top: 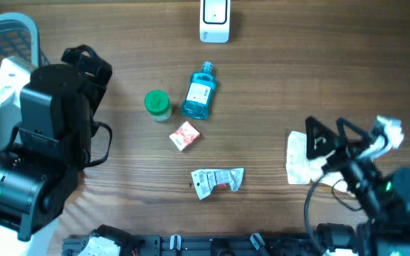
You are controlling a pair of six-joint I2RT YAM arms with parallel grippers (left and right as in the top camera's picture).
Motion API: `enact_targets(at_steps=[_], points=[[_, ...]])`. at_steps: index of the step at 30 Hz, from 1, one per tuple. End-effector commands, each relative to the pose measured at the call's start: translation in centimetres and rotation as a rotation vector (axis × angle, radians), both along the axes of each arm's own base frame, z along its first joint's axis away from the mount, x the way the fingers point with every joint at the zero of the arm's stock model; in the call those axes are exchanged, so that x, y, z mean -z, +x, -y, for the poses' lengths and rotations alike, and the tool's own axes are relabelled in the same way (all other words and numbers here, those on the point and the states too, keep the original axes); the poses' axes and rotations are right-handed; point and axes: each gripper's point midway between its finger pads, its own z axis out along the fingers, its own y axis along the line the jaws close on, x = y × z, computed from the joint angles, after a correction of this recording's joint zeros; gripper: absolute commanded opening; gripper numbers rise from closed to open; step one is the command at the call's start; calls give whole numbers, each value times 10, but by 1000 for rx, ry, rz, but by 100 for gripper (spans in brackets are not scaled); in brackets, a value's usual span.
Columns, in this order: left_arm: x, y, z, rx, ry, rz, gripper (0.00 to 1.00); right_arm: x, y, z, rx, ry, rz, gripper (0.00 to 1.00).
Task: Scan the item barcode
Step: 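Retract the left arm and swing the right gripper toward the silver packet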
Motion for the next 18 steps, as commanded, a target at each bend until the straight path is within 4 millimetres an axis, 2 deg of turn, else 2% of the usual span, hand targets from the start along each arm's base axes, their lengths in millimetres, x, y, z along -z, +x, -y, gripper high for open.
enact_targets(at_steps=[1,6,8,10,12,15,18], points=[[3,-3,-17,-49,46,-21,100,-14,30,15,29,-157,-99,100],[5,-4,-31,-63,107,-54,100,-46,62,38,124,-272,-301,100],[6,-5,-35,-78,108,-61,100,-58,72,40,145,-307,-363,100],[6,-6,-39,-93,108,-63,100,-67,79,32,125,-331,-405,100],[6,-6,-42,-105,107,-62,100,-74,87,15,81,-342,-446,100],[6,-7,-48,-126,107,-65,100,-73,94,1,98,-358,-504,100],[11,-10,-54,-144,112,-88,100,-68,101,-36,-2,-430,-493,100]])
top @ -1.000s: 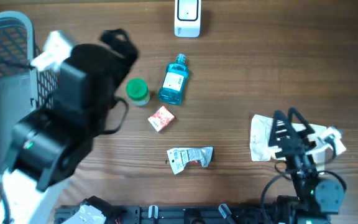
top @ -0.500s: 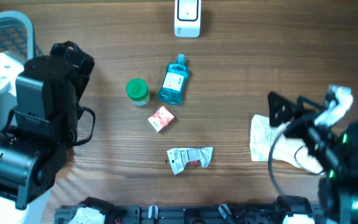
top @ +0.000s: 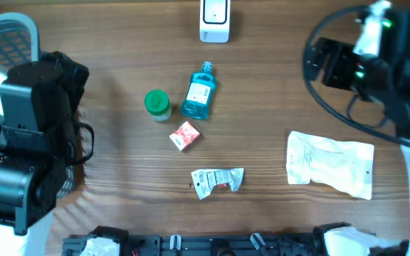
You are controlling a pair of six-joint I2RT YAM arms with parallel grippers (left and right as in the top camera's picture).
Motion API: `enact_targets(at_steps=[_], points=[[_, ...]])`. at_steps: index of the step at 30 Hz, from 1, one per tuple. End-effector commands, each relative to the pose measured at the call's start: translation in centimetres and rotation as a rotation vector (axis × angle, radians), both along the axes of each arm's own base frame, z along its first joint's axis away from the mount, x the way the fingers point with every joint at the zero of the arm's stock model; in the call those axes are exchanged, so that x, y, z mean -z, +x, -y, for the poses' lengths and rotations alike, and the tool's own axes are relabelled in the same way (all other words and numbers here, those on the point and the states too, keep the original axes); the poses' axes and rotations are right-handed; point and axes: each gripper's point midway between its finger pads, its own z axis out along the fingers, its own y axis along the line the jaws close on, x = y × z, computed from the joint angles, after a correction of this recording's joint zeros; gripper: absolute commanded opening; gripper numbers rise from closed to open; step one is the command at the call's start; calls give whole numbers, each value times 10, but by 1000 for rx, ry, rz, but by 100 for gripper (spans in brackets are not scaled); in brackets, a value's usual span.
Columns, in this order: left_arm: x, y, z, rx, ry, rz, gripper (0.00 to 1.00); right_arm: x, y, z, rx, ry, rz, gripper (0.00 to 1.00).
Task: Scan the item barcode
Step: 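Retract the left arm and swing the right gripper toward the silver packet, then lower the right gripper onto the silver packet and close on it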
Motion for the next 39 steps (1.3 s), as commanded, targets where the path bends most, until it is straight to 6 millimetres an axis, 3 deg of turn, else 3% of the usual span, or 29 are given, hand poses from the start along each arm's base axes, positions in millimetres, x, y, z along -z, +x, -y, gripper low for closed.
enact_targets(at_steps=[1,6,8,13,16,24,28,33,36,39], points=[[4,-3,-11,-33,36,-35,100,4,11,-33,-66,-79,5,100],[11,-5,-17,-54,40,-69,100,30,4,-81,-241,-150,-64,100],[12,-5,-18,-56,41,-73,100,47,1,-86,-268,-170,-129,100],[16,-3,-17,-56,45,-95,100,59,-4,-133,-484,-27,-181,100],[24,-2,-17,-55,51,-135,100,60,-15,-146,-443,118,-261,100],[36,3,-17,-57,59,-190,100,104,-43,-134,-354,111,-456,100],[36,3,-19,-69,70,-192,100,127,-60,-125,-317,132,-456,100],[36,3,-19,-71,71,-191,100,155,-101,-102,-195,199,-480,100],[36,3,-19,-71,70,-190,100,176,-133,-83,-188,127,-528,100],[36,3,-19,-70,71,-190,100,184,-151,-90,-372,30,-501,100]])
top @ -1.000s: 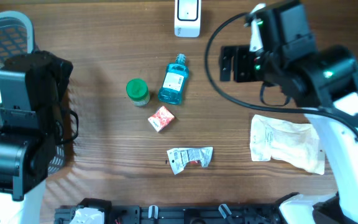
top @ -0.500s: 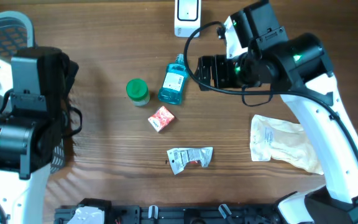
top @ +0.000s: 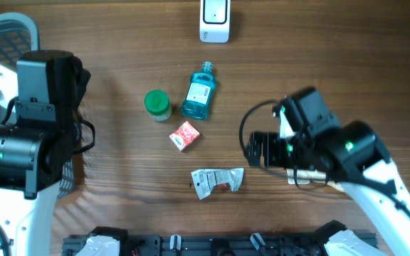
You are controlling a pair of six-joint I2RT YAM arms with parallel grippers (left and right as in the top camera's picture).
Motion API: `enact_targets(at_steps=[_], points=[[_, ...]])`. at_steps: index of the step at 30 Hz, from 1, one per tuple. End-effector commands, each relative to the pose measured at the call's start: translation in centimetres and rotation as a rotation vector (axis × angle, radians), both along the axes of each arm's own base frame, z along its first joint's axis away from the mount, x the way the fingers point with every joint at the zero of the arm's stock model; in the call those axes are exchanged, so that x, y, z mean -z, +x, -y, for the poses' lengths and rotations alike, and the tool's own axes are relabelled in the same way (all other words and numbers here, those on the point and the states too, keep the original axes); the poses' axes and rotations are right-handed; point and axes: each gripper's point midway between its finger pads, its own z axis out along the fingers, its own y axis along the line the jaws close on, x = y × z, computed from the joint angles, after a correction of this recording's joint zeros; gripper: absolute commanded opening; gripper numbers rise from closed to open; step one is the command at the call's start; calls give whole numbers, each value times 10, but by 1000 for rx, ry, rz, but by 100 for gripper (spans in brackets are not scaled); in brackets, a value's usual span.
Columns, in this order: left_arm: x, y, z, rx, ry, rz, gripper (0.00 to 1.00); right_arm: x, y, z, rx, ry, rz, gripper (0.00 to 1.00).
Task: Scan the item barcode
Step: 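Lower the right gripper onto the silver packet and close on it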
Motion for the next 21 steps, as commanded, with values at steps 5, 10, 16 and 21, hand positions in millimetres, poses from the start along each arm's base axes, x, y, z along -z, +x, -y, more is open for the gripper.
enact_targets(at_steps=[5,10,16,21], points=[[-1,-2,-5,-11,26,-10,100,23,-46,-26,-462,-83,56,100],[1,-3,-5,-9,26,-17,100,53,-45,-30,-514,-171,115,100],[1,-2,-3,-3,18,-17,100,77,-29,-55,-555,-107,182,100],[1,-2,-3,-5,12,-14,100,83,-5,-79,-644,-96,288,100]])
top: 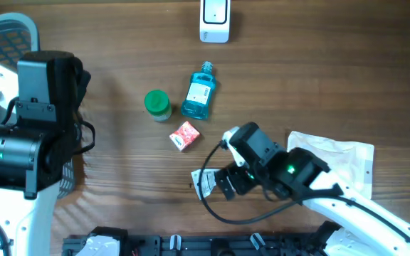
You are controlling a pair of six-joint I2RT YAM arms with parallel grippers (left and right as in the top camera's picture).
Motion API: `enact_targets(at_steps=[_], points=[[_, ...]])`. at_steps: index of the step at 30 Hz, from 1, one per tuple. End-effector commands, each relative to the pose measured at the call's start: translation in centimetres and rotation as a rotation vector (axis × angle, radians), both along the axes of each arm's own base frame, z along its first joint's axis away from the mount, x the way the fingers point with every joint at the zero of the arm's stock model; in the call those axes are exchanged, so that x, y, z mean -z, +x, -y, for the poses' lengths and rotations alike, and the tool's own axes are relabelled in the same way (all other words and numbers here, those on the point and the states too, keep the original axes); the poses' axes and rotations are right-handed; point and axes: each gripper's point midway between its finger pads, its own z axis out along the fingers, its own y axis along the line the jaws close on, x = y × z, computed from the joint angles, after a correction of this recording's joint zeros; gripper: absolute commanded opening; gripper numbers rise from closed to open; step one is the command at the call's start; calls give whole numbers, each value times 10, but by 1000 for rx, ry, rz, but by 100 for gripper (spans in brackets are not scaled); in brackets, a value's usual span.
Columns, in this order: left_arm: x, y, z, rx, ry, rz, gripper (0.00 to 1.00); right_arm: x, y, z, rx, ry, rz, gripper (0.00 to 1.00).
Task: Scan the item barcode
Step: 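Lower the right gripper onto the silver packet and close on it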
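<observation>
A white barcode scanner [214, 20] stands at the table's far edge. In the middle lie a blue mouthwash bottle [198, 93], a green-lidded jar [157, 104], a small red box [184, 135] and a crumpled silver wrapper [204, 183]. My right gripper [225, 183] is down over the wrapper's right half and hides it; its jaws look open, with the wrapper still on the table. My left gripper [71, 71] is at the far left, its fingers hidden by the arm.
A white pouch [339, 161] lies at the right, partly under my right arm. A grey mesh basket [4, 37] with a white item sits at the far left, behind my left arm. The table's front rail runs along the bottom.
My right gripper has moved left and towards the front, from beside the white pouch to over the crumpled wrapper. The left arm and all the items are where they were.
My right arm was low at the front right, over the white pouch. Then it was high at the back right, the pouch fully in view. Later it hung near the pouch's left edge, and now it is on the wrapper. My left arm shifted slightly left early on.
</observation>
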Motion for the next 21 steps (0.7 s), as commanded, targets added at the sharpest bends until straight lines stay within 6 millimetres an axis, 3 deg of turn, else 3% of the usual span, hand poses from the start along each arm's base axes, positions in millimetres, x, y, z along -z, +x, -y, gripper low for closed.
enact_targets(at_steps=[1,3,7,9,16,19,21], points=[[0,-1,-2,-8,6,-2,100,10,9,-8,-132,-42,64,100],[0,-1,-3,-22,-7,6,100,21,10,-9,-185,-74,64,94],[0,-1,-3,-22,-7,7,100,46,4,-7,-209,-129,-16,93],[0,-1,-2,-21,-7,6,100,56,-2,-8,-219,-137,-66,99],[1,-2,-3,-21,-6,-1,100,63,-4,-5,-248,-165,-81,99],[1,-2,-3,-22,-5,-1,100,63,-3,-4,-248,-173,-74,91],[2,-3,-3,-22,-5,-5,100,64,-3,-4,-251,-171,-72,80]])
